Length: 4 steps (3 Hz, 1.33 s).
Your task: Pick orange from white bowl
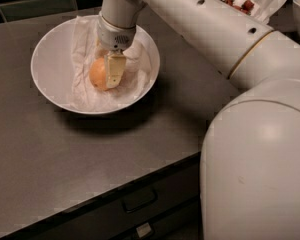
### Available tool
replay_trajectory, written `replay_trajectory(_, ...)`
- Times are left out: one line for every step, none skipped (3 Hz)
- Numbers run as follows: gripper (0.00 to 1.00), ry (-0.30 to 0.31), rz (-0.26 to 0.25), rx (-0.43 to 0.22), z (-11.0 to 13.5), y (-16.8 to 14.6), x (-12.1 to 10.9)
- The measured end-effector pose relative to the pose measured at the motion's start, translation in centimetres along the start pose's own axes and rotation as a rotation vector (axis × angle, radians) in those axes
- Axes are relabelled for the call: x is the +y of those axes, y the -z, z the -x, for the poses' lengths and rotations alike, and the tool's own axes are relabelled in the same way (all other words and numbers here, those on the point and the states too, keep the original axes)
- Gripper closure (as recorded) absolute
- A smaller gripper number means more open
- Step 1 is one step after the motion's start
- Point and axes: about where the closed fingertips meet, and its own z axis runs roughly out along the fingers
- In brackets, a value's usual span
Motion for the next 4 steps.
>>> replay_trajectory(0.33,-0.002,0.008,0.008,-0.05,-0.62,0.02)
replay_trajectory(0.35,-0.006,0.017,0.013,-0.12,-1.18,0.23)
replay_trajectory(0.54,-0.006,0.017,0.013,-0.12,-1.18,0.23)
replay_trajectory(0.77,-0.006,0.017,0.013,-0.12,-1.18,0.23)
